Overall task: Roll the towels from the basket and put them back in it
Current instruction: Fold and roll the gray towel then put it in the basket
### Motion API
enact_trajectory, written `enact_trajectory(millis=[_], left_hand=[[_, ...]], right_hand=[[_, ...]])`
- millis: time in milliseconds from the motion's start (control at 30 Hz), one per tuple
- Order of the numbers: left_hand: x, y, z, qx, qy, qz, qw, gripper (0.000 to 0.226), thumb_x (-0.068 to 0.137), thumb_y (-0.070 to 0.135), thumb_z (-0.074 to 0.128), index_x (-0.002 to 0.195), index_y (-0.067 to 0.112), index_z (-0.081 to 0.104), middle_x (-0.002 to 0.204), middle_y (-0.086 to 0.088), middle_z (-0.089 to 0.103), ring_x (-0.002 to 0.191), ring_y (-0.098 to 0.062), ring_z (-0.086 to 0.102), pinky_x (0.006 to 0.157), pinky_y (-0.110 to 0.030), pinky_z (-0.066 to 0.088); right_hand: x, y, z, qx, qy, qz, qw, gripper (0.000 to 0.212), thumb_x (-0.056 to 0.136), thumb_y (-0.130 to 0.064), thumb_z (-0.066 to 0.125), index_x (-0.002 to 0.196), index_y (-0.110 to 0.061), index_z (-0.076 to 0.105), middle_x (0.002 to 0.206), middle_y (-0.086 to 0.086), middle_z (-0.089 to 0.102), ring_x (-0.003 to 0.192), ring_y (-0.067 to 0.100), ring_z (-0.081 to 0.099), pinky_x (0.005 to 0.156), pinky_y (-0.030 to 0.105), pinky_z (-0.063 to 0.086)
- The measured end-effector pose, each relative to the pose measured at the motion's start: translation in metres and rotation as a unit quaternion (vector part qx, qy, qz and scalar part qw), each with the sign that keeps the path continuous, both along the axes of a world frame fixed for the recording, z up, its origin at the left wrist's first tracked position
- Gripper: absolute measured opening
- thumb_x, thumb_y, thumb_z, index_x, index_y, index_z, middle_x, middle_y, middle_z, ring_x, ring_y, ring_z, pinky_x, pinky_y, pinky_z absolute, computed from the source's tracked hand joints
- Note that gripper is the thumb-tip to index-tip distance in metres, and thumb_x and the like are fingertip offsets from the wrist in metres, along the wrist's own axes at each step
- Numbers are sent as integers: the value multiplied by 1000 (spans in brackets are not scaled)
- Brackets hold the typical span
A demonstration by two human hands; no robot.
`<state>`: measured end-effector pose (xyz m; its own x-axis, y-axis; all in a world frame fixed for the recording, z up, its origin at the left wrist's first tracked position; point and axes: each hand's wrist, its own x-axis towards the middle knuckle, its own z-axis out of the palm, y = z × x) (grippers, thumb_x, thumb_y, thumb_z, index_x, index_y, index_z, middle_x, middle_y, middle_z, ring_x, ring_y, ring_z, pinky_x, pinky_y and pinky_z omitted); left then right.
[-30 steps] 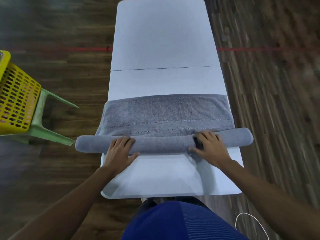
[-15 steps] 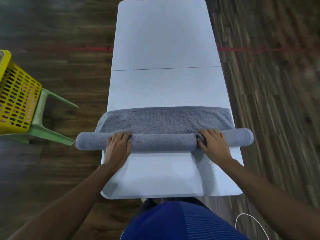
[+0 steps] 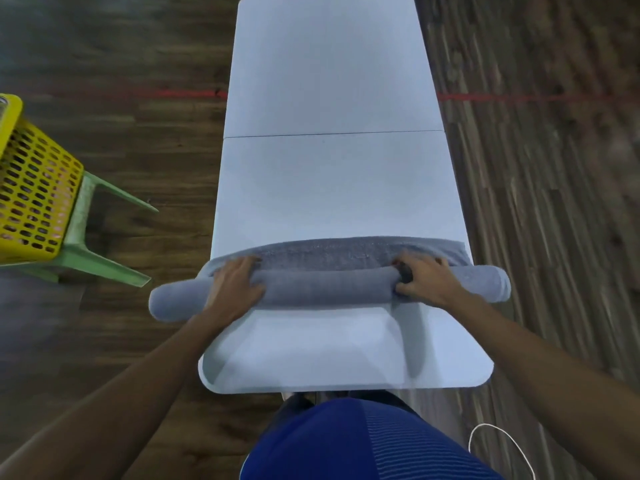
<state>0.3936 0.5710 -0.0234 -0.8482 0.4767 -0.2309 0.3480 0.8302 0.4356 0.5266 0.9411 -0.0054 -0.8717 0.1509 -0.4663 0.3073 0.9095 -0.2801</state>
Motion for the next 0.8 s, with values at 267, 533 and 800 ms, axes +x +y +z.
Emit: enact_trajectory(millis=[267,533,800], left_hand=[[33,-7,-20,-38,131,-105,985,56,72,18,80,123,8,59,119,-13,62,108,-32,58,97,-47,47],[-5,2,2,-15,29,-78,996,39,78,30,60,112,14,65,103,-13,69,96,-35,61,86,-45,45],[-36,-28,-25,-127,130,-169,969,71,87,59,53,143,17,39,134,-10,51,122,-33,49,109,-51,32]], right_hand=[[33,-23,-30,84,163,37,982,69,69,-44,81,128,-21,54,125,2,60,117,28,55,106,39,25],[-5,-8,0,16,-12,19,1000,63,66,-55,48,125,-34,52,114,-8,65,112,19,55,100,38,25],[7,17,-29,105,119,47,986,72,78,-69,57,138,-33,43,130,-5,55,120,22,52,107,45,30]])
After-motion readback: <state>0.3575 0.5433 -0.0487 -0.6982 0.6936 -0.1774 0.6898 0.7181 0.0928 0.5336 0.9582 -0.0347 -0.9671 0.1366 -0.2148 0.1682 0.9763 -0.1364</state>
